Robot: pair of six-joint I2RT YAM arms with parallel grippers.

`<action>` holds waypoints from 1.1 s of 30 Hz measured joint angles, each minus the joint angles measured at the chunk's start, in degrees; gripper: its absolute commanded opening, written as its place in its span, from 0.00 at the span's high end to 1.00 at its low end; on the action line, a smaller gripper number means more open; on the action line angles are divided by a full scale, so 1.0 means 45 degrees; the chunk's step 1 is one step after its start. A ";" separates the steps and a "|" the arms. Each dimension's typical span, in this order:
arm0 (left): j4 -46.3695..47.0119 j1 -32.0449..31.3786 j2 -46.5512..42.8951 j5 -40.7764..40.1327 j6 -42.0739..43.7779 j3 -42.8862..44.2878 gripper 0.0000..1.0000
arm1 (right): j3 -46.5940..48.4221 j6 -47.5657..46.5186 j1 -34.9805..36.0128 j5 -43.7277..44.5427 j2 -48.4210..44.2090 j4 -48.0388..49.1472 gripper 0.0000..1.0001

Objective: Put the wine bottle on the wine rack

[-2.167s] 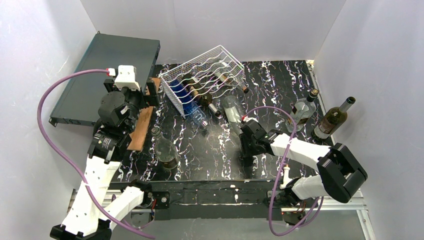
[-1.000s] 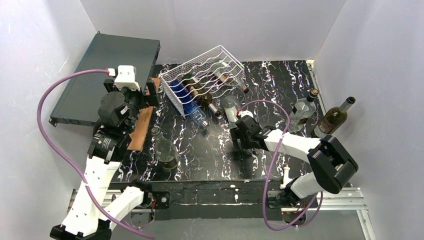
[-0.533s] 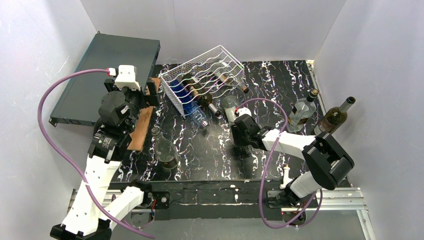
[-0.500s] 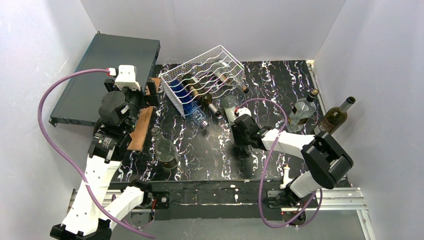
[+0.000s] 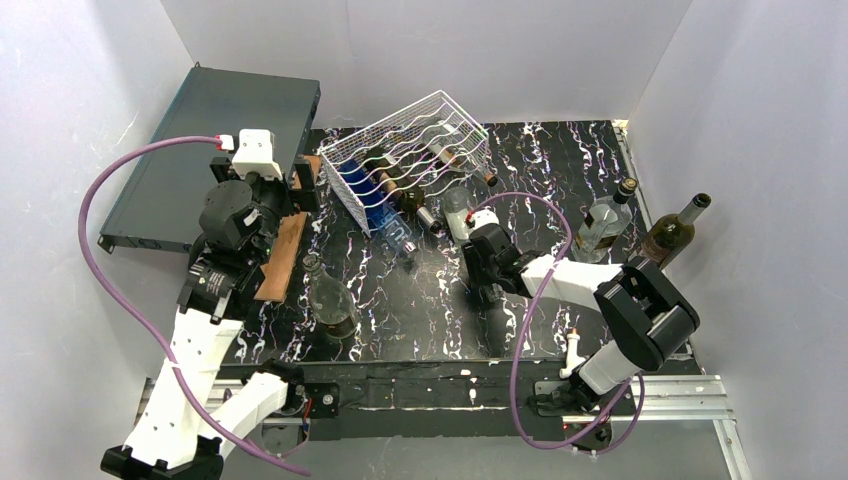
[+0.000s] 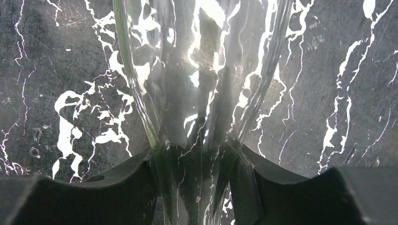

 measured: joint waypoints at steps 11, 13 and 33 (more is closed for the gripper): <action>0.0000 0.0000 0.0029 0.0000 0.0000 0.0000 0.01 | 0.0107 -0.0971 -0.0374 -0.0452 0.0228 0.0554 0.99; 0.0000 0.0000 0.0029 0.0000 0.0005 0.0000 0.01 | 0.0087 -0.1146 -0.0427 -0.0505 0.0228 0.0695 0.99; 0.0000 -0.0044 -0.0015 -0.0010 0.0010 0.0000 0.01 | 0.0170 -0.1909 -0.1151 -0.1486 0.0136 0.0937 0.99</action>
